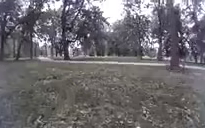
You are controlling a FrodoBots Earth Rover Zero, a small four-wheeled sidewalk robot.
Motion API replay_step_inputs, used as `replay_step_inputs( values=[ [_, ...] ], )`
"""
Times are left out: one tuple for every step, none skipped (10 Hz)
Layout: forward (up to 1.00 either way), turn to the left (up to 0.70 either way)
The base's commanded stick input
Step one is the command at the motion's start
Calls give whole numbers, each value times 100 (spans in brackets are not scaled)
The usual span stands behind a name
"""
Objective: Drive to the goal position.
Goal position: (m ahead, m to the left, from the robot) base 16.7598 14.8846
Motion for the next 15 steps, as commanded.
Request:
replay_step_inputs(
  values=[
    [69, 0],
    [68, 0],
    [68, 0],
    [68, 0],
    [68, 0],
    [69, 0],
    [68, 0],
    [68, 0],
    [68, 0],
    [68, 0],
    [69, 0],
    [69, 0],
    [69, 0],
    [68, 0],
    [68, 0]
  ],
)
